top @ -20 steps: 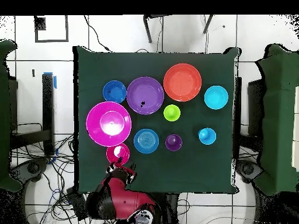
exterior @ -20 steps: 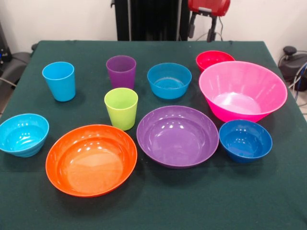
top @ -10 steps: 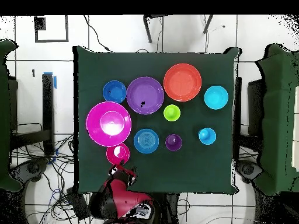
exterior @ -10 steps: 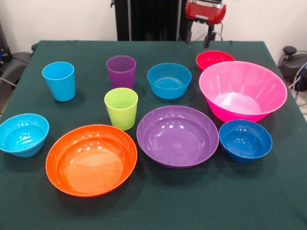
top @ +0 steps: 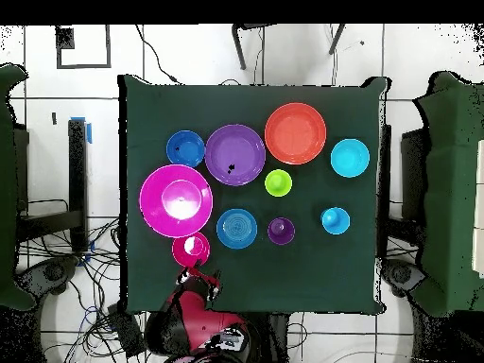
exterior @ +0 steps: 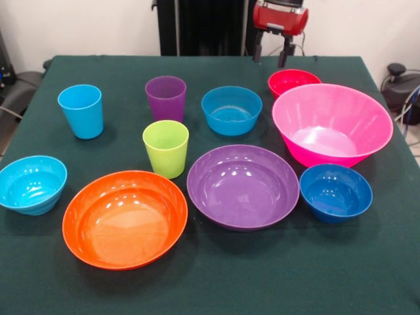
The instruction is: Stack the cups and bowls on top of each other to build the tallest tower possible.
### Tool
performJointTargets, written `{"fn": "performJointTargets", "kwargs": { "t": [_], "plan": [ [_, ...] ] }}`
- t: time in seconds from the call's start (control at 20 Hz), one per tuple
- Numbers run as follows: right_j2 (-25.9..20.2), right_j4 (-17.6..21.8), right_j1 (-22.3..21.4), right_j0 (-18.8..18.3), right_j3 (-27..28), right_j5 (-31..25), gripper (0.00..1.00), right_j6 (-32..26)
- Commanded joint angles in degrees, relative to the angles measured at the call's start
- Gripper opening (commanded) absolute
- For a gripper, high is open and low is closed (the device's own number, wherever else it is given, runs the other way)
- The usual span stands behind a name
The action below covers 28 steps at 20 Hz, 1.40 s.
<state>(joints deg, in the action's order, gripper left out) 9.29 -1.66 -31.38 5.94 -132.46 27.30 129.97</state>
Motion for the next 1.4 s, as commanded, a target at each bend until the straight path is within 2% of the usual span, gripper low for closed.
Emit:
{"fn": "performJointTargets", "kwargs": {
  "t": [0.05, 0.6, 1.4],
  "plan": [
    [-5.17, -2.26, 1.44, 1.29, 5.49, 0.47, 1.0, 9.4],
    [-5.45, -3.07, 0.42, 1.24, 6.84, -2.44, 1.0, 8.61],
    [-5.97, -2.74, 3.14, 0.65, 9.22, -0.9, 1.0, 8.7]
  ]
}}
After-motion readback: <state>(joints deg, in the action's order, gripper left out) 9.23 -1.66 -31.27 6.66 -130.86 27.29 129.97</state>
